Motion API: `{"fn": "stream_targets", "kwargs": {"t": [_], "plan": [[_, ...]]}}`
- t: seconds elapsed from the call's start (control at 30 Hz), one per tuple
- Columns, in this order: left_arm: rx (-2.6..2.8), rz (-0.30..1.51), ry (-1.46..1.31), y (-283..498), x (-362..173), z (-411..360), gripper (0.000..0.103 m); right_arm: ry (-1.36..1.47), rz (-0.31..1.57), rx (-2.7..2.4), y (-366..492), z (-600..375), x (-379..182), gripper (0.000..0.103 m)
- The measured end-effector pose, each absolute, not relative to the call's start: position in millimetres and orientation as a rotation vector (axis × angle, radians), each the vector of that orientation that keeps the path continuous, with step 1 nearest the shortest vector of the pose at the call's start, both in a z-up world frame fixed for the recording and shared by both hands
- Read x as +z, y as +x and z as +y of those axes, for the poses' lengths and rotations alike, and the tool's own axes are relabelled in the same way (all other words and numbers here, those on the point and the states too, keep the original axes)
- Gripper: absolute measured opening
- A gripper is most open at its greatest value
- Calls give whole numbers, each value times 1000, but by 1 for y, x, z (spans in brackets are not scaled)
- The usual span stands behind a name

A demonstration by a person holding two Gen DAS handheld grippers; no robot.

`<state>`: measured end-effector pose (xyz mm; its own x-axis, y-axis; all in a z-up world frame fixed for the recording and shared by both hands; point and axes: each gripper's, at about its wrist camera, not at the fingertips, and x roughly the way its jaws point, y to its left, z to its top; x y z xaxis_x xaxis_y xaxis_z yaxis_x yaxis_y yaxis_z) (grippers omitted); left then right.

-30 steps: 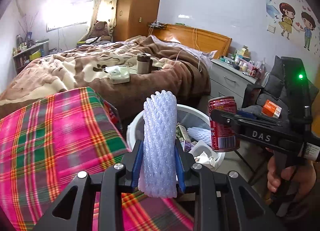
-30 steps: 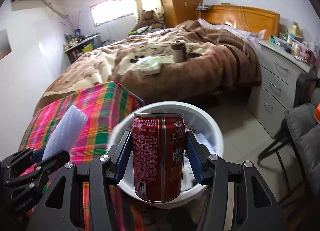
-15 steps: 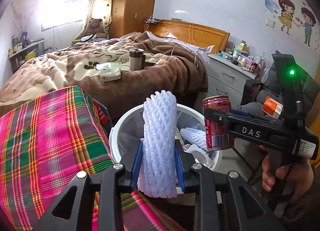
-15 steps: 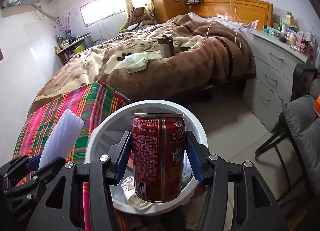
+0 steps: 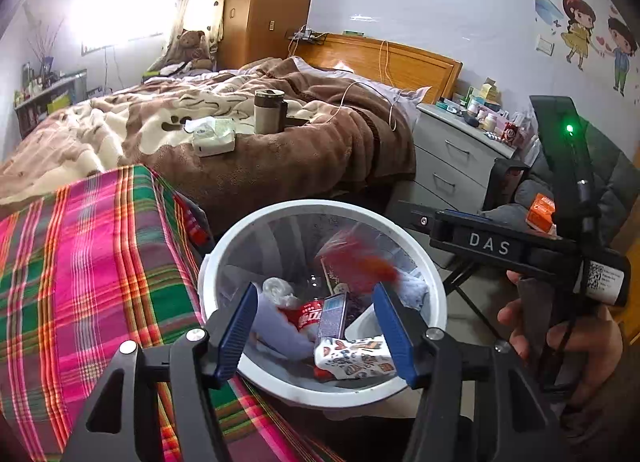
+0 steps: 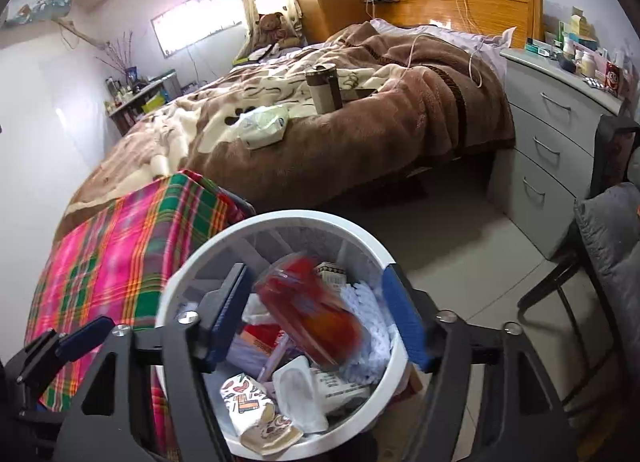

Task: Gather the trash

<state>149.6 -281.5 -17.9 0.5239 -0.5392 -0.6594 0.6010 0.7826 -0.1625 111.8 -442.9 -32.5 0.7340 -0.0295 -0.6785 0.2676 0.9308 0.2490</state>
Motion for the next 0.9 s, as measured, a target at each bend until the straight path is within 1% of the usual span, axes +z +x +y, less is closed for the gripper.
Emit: {"fn": "stream_targets", "kwargs": {"t": [0.3,0.6,0.8,0.9], "plan": [[-638,741,89,131,-8,-263,61,347,693,-160,87,-427,-21,70],[-505,611,147,88,13,-228,62,330,594,-198,42,-397,-11,70],[-432,573,91,61,21,-193,62,278,530,-209,12,-363,-4,70],[-373,548,107,46,20,-182,62,263,514,-217,-2,-352,-2,70]]}}
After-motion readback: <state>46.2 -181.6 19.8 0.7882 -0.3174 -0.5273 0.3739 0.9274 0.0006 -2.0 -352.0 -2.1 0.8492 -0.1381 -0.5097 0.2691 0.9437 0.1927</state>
